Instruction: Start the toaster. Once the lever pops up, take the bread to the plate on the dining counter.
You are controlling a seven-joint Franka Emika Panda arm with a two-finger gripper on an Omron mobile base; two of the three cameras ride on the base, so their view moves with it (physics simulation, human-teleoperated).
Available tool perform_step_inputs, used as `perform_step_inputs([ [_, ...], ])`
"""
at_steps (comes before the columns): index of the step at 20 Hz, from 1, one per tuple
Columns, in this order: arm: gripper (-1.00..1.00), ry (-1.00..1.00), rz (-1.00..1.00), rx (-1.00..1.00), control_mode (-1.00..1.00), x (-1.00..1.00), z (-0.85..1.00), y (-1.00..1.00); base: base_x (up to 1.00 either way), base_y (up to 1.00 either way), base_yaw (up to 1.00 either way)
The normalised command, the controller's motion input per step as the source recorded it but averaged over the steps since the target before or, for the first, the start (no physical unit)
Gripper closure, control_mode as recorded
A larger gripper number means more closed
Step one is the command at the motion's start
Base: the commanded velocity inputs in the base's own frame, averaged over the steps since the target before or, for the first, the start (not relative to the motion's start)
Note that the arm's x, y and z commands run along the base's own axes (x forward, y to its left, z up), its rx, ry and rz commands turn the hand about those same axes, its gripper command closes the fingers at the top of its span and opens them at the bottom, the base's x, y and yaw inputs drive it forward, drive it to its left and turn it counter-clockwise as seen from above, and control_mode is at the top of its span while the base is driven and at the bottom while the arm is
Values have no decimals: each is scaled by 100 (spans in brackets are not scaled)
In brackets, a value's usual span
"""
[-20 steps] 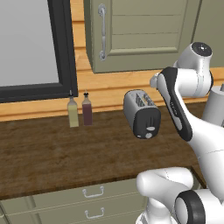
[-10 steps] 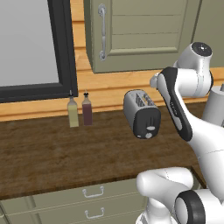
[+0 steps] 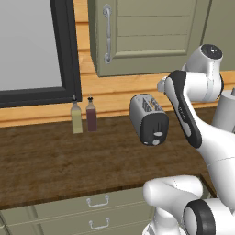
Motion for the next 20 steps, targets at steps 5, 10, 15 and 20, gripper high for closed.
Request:
perform_step_inputs([
  [5, -100, 0, 0, 0, -100, 0, 0, 0, 0, 0, 0],
  [10, -100, 0, 0, 0, -100, 0, 0, 0, 0, 0, 0],
  [15, -100, 0, 0, 0, -100, 0, 0, 0, 0, 0, 0],
  [20, -100, 0, 0, 0, -100, 0, 0, 0, 0, 0, 0],
])
